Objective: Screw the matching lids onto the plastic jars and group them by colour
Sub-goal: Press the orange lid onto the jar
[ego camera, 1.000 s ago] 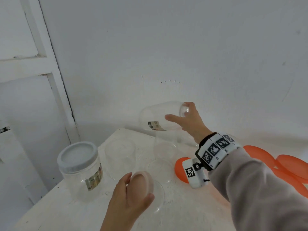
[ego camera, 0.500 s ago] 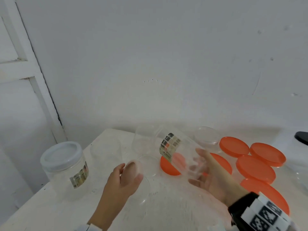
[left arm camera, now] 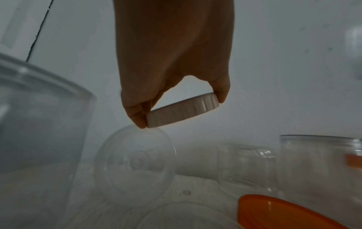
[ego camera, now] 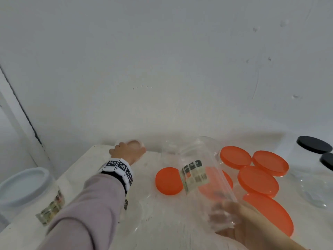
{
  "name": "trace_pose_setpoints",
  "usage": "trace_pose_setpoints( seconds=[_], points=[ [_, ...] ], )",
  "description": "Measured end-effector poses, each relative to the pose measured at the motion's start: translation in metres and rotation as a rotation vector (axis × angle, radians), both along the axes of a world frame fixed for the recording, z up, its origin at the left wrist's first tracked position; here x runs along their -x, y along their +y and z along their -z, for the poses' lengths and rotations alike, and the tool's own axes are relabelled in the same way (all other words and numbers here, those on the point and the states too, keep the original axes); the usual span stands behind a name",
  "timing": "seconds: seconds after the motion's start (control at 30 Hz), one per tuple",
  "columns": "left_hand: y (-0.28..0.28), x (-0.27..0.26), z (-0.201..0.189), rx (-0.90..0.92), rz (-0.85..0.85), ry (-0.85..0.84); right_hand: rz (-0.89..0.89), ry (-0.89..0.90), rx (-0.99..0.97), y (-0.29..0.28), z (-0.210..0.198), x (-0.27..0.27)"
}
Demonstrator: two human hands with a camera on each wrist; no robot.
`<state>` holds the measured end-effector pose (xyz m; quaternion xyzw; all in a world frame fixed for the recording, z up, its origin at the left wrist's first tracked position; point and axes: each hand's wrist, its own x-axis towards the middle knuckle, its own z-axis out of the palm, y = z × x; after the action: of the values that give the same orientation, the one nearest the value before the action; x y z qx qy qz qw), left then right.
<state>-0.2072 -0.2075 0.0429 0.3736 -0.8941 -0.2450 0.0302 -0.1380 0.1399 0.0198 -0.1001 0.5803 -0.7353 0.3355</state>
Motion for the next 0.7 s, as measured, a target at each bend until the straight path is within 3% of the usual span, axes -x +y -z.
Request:
trace_pose_setpoints(
  seconds=[0.13, 0.23, 0.43, 0.7],
  points=[
    [-0.013, 0.017, -0.009, -0.028, 0.028, -0.126, -0.085, 0.290, -0.360, 0.002, 0.007, -0.005],
    [-0.013, 0.018, -0.015, -0.134, 0.068, -0.094, -0.150, 0.325, -0.529, 0.001, 0.008, 0.000],
    [0.004, 0.024, -0.011, 0.026, 0.122, -0.190, -0.279, 0.182, -0.572, -0.007, 0.013, -0.004],
    [0.005, 0.023, -0.020, -0.170, 0.221, -0.101, -0.301, 0.144, -0.625, -0.003, 0.023, -0.004]
  ],
)
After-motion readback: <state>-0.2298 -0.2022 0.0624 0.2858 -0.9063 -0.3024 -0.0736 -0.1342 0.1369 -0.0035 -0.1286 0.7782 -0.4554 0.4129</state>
